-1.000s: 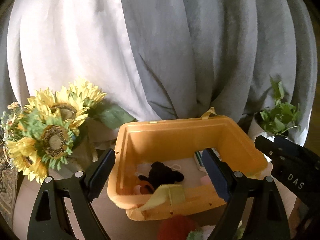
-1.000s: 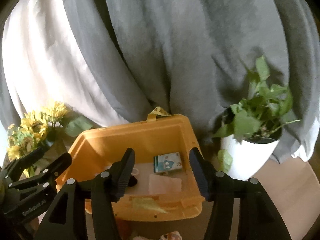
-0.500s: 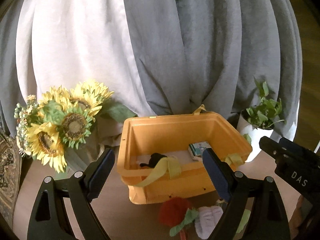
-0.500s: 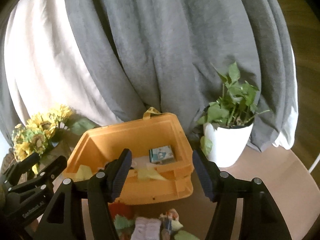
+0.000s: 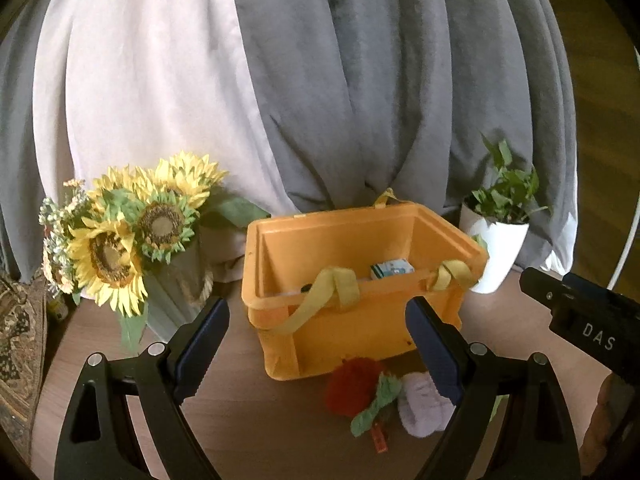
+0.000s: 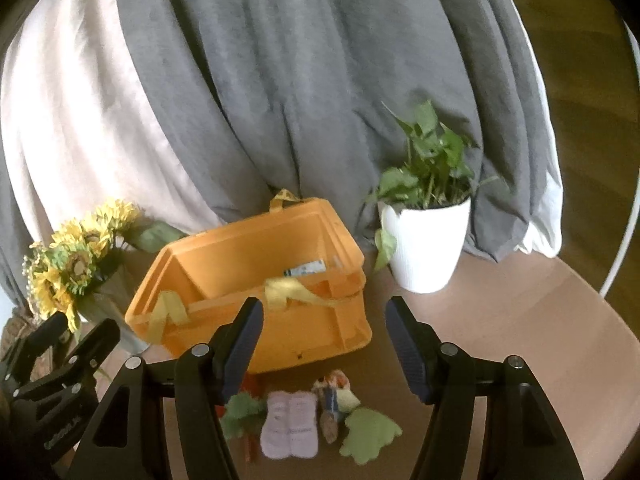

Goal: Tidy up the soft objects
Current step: 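Withdraw both tools from the crate toward the remaining soft toys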

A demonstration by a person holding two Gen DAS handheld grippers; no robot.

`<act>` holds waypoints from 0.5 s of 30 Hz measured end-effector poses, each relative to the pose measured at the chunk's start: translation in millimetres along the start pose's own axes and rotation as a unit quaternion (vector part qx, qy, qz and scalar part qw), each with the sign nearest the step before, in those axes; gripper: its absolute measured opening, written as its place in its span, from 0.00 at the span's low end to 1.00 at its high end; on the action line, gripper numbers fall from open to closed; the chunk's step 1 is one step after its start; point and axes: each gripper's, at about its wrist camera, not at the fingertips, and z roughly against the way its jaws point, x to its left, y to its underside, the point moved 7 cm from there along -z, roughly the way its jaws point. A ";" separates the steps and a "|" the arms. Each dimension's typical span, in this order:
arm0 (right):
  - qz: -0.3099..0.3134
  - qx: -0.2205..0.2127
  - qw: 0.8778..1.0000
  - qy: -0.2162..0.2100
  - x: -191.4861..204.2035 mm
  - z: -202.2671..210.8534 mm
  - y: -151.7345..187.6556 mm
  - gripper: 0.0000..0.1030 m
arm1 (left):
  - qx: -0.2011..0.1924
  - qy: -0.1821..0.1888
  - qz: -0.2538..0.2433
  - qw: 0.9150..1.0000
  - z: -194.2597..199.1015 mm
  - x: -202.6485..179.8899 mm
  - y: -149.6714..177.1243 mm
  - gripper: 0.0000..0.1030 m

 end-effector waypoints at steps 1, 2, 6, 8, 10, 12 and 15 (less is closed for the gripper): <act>-0.004 0.000 1.000 0.003 -1.1 1.1 3.3 0.67 | 0.001 0.002 0.000 1.000 -0.2 0.3 2.3 0.88; -0.007 0.001 1.000 0.006 -2.1 2.1 7.1 0.67 | 0.003 0.004 -0.002 1.000 -0.3 0.0 5.1 0.88; -0.010 0.009 1.000 0.016 -3.1 2.1 20.7 0.67 | 0.011 0.017 -0.005 1.000 -3.0 -0.6 15.3 0.88; -0.014 0.015 1.000 0.019 -4.2 1.1 26.9 0.67 | 0.015 0.022 -0.007 1.000 -5.2 -1.4 20.6 0.88; -0.019 0.023 0.999 0.023 -5.2 -0.5 34.5 0.67 | 0.019 0.026 -0.010 0.999 -8.3 -1.7 27.1 0.88; -0.019 0.028 0.999 0.029 -5.8 -1.9 41.4 0.67 | 0.023 0.028 -0.013 0.999 -12.2 -1.7 31.9 0.88; -0.016 0.034 0.998 0.040 -6.0 -3.6 50.7 0.67 | 0.028 0.033 -0.018 0.999 -17.5 -2.0 40.1 0.88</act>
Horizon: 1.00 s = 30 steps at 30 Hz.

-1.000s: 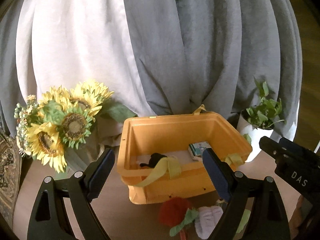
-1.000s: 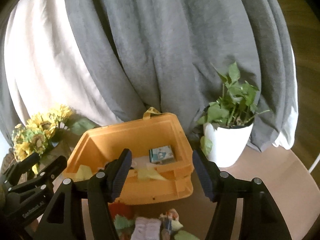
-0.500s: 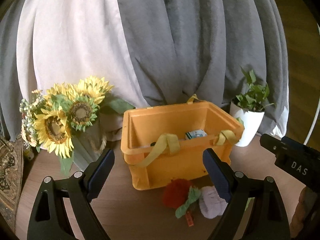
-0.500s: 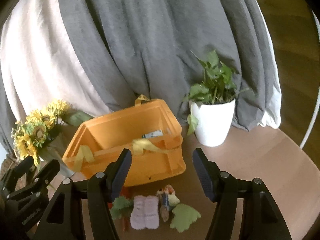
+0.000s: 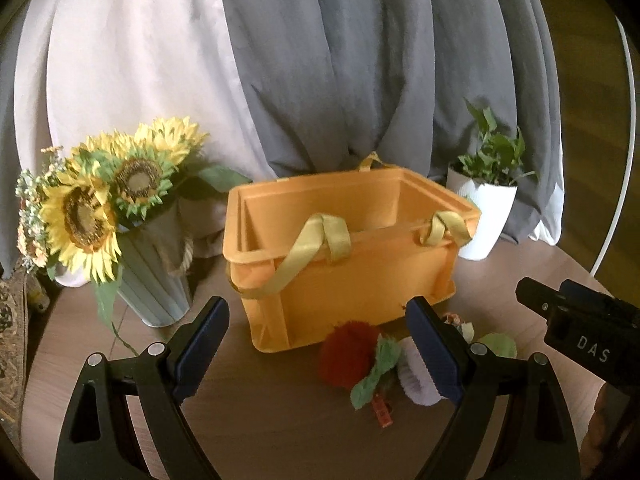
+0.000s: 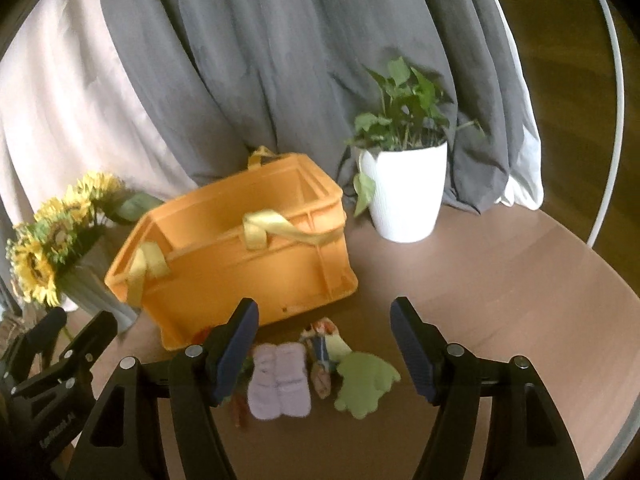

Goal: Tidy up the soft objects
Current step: 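Withdraw both tools from the crate toward the remaining soft toys, then close left tool on the red pompom while right tool grasps the green frog plush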

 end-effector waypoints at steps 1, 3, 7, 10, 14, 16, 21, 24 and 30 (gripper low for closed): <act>0.002 0.001 1.000 0.005 -0.3 -0.9 3.6 0.67 | 0.002 0.002 -0.002 1.000 -1.9 0.0 2.1 0.88; 0.004 0.004 1.000 0.011 -0.8 -2.8 8.2 0.67 | 0.008 0.005 -0.004 1.000 -6.2 -0.4 7.2 0.88; -0.001 0.016 1.000 0.020 -4.3 -9.5 18.1 0.67 | 0.019 0.013 -0.008 1.000 -16.9 -2.3 15.5 0.88; -0.008 0.027 0.999 0.028 -8.2 -16.6 25.8 0.67 | 0.026 0.019 -0.012 0.999 -26.0 -4.4 20.6 0.88; -0.012 0.038 0.999 0.034 -12.2 -25.7 33.6 0.67 | 0.038 0.025 -0.019 0.999 -38.8 -8.9 26.0 0.88; -0.018 0.047 0.998 0.037 -14.8 -31.7 37.3 0.67 | 0.042 0.028 -0.023 0.998 -45.1 -10.5 28.5 0.88; -0.029 0.060 0.997 0.048 -21.4 -43.7 45.5 0.67 | 0.055 0.036 -0.035 0.997 -60.7 -14.0 35.6 0.88; -0.035 0.070 0.995 0.053 -24.0 -50.3 51.6 0.67 | 0.063 0.040 -0.036 0.997 -69.5 -16.2 40.4 0.88; -0.044 0.087 0.993 0.061 -28.8 -61.1 60.9 0.67 | 0.084 0.050 -0.034 0.995 -88.0 -21.3 51.1 0.88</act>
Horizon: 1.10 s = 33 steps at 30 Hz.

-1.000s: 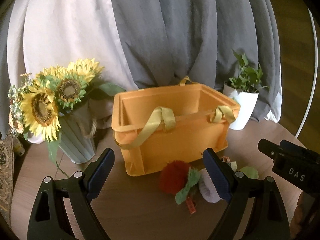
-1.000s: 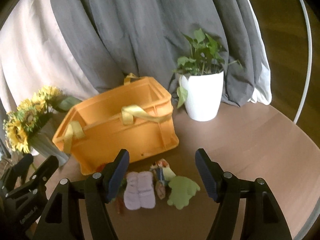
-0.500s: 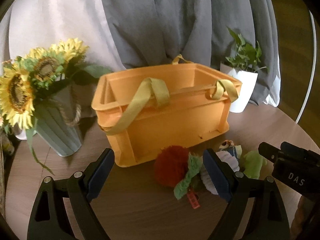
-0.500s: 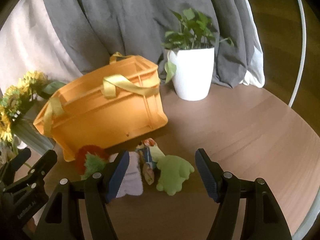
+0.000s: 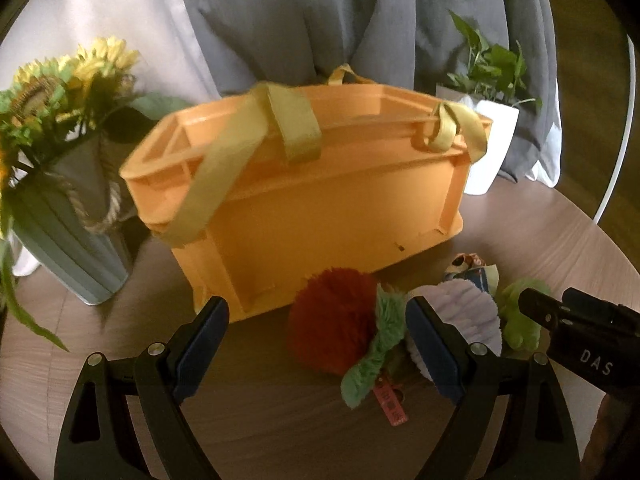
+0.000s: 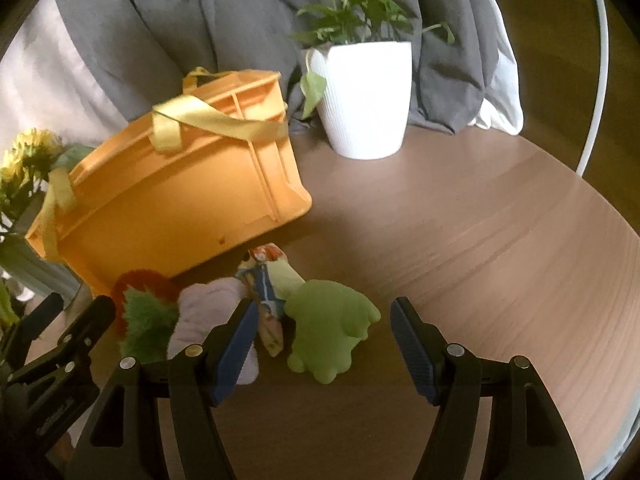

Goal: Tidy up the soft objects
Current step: 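Close left tool on the red pompom while right tool grasps the green frog plush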

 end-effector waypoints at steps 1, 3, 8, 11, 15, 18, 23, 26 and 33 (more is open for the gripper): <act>-0.002 0.004 1.000 0.002 -1.1 -2.4 1.3 0.67 | 0.003 0.000 0.001 1.000 -3.2 -0.4 0.7 0.88; -0.005 0.011 1.000 0.003 -2.8 -5.8 2.2 0.67 | 0.008 0.001 0.003 1.000 -9.7 -1.5 2.1 0.88; -0.011 0.025 1.000 0.008 -5.8 -15.4 5.3 0.67 | 0.036 0.004 0.010 0.999 -29.3 -1.9 8.9 0.88; -0.012 0.032 0.999 0.008 -6.7 -21.4 7.5 0.67 | 0.048 0.010 0.018 0.999 -38.2 -2.3 12.2 0.88; -0.015 0.038 0.999 0.007 -7.1 -27.2 12.1 0.67 | 0.060 0.015 0.015 0.998 -48.2 -5.7 17.8 0.88; -0.012 0.037 0.999 0.008 -7.6 -29.5 14.8 0.67 | 0.065 0.019 0.015 0.998 -53.9 -7.6 20.0 0.86; -0.010 0.042 0.999 0.006 -7.2 -34.1 18.2 0.67 | 0.073 0.033 0.019 0.997 -60.0 -10.3 21.2 0.69; -0.006 0.042 0.999 0.004 -5.6 -35.1 19.2 0.63 | 0.075 0.040 0.020 0.996 -60.5 -11.2 21.4 0.57; 0.004 0.043 0.999 -0.006 -3.6 -34.2 19.5 0.52 | 0.062 0.029 0.006 0.998 -54.9 -15.0 19.7 0.44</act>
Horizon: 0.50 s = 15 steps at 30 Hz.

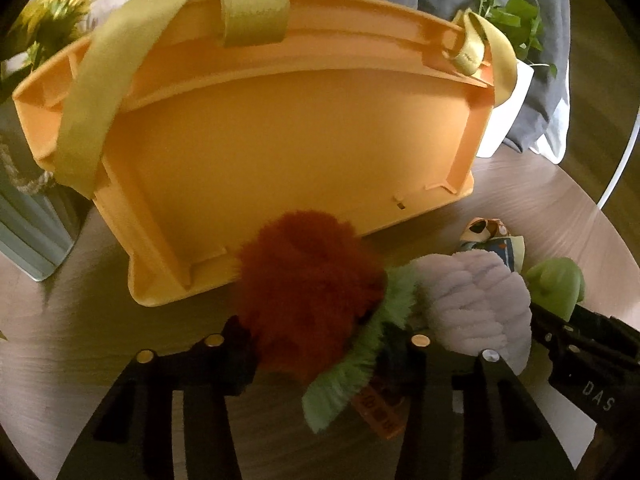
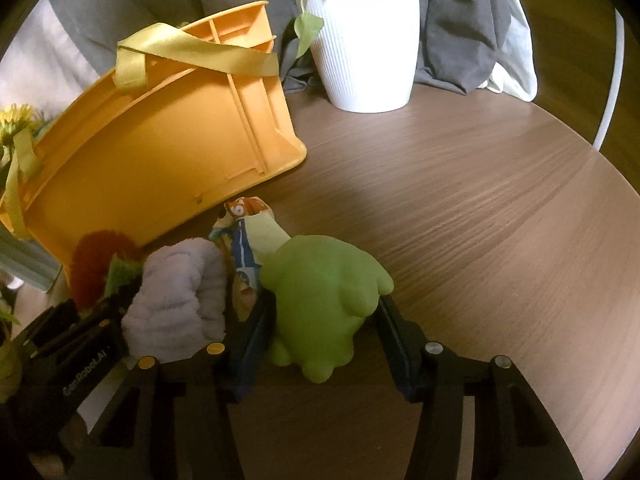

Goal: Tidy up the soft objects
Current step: 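Close left tool on the red pompom while right tool grasps the green frog plush, then lift the red pompom with left tool while right tool carries the frog to the crate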

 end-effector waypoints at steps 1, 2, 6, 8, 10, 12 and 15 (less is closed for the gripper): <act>0.001 0.000 1.000 -0.002 0.3 0.3 -0.2 0.52 | -0.003 -0.003 -0.002 1.000 1.3 -0.9 -0.4 0.44; 0.002 0.001 1.000 -0.005 0.5 0.7 -0.4 0.52 | -0.005 -0.004 -0.002 1.000 3.3 -1.1 -0.3 0.43; 0.003 -0.001 1.000 -0.014 0.8 4.9 -2.5 0.51 | -0.010 -0.007 0.001 1.000 12.1 -1.6 0.0 0.42; 0.008 -0.005 1.000 -0.018 1.5 9.1 -4.5 0.51 | -0.013 -0.010 0.005 1.000 18.1 -1.1 0.3 0.42; 0.013 -0.009 1.000 -0.021 3.7 12.8 -5.7 0.51 | -0.018 -0.012 0.009 1.000 25.8 -0.6 0.3 0.42; 0.018 -0.015 0.999 -0.027 5.8 17.5 -7.2 0.51 | -0.023 -0.017 0.012 1.000 32.7 -0.7 0.3 0.42; 0.022 -0.020 0.999 -0.035 6.7 24.2 -8.1 0.51 | -0.032 -0.023 0.014 0.999 44.6 0.2 0.4 0.42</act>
